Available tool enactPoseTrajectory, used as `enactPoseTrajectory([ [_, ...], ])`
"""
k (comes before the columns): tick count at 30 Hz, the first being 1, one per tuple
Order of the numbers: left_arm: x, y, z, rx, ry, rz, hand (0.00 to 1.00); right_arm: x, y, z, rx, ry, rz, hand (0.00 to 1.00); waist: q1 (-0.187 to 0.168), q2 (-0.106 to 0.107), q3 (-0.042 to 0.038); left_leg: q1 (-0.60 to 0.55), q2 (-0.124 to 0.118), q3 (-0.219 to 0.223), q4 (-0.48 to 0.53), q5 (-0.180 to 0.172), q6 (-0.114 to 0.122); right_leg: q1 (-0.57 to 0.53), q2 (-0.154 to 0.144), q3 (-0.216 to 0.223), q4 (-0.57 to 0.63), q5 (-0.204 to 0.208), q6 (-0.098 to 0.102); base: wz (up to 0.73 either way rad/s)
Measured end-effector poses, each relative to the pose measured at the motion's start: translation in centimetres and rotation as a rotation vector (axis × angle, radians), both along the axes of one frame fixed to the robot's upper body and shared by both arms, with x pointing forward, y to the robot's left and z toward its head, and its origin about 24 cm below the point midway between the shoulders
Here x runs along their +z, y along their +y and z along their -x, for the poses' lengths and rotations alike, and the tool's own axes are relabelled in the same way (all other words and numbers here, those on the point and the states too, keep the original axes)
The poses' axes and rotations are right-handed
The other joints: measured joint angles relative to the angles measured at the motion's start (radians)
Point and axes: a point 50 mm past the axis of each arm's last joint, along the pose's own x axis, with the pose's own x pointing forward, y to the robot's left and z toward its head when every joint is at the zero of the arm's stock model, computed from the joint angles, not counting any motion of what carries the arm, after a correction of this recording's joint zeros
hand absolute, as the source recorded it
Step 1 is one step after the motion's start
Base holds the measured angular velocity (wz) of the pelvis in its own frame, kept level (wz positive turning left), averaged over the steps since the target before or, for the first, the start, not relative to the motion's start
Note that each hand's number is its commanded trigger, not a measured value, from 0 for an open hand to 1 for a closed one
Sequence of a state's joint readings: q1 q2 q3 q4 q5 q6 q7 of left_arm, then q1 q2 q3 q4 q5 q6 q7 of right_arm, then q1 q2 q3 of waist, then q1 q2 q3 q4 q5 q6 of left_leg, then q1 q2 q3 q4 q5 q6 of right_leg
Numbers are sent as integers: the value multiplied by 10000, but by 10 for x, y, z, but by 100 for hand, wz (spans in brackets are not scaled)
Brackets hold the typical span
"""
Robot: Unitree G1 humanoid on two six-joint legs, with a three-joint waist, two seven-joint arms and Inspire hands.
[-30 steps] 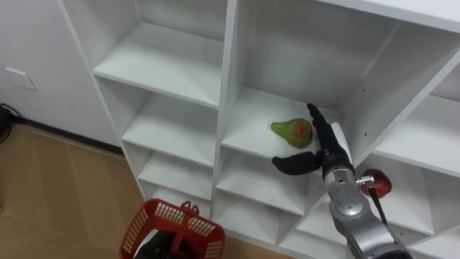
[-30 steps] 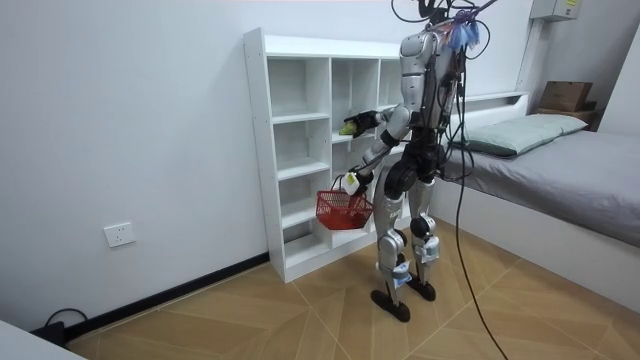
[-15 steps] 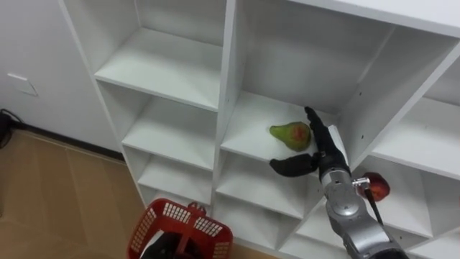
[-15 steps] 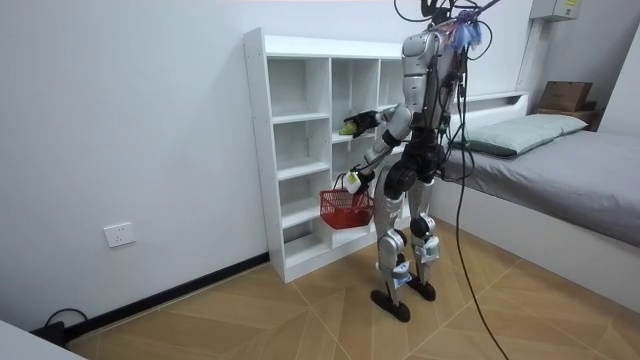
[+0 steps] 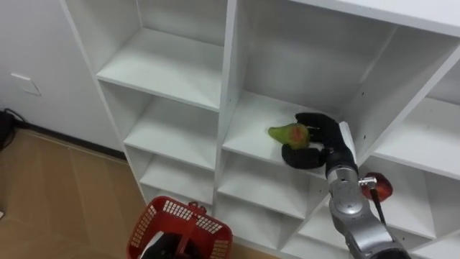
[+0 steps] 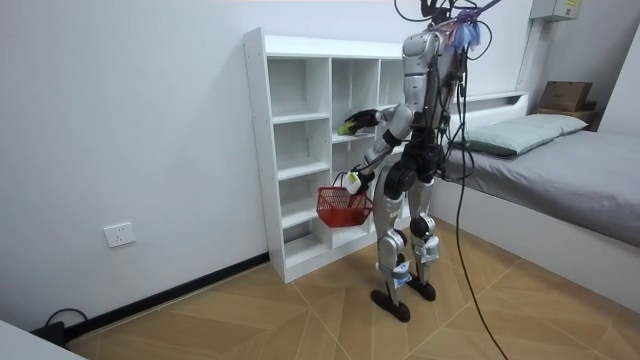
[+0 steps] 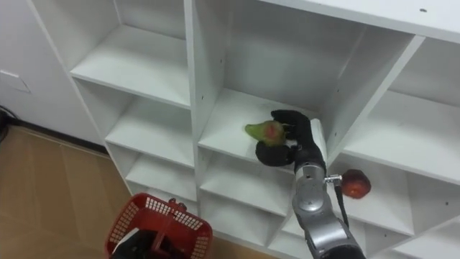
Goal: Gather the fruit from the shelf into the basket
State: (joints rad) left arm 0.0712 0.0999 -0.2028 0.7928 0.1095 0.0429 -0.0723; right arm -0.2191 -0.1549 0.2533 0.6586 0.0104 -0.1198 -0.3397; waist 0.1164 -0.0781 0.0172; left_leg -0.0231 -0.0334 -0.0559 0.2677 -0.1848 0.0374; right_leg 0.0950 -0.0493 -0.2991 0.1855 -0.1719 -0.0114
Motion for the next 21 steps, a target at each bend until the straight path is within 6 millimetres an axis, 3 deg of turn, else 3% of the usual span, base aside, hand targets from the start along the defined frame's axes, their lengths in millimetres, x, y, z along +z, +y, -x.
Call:
enactPoseTrajectory([
  [13,-2,-4,5,-43,121,71,100,-6,3,4,-230,374,-851,100,-17,46,-13,132,-1,-37,18,-1,0,101,-1,-42,-7,-3,4,0],
  [21,-3,-6,8,-103,200,91,100,-14,3,12,-237,754,-1281,100,-18,174,-115,418,-19,-25,-73,0,0,319,-17,-32,-16,-57,15,0],
])
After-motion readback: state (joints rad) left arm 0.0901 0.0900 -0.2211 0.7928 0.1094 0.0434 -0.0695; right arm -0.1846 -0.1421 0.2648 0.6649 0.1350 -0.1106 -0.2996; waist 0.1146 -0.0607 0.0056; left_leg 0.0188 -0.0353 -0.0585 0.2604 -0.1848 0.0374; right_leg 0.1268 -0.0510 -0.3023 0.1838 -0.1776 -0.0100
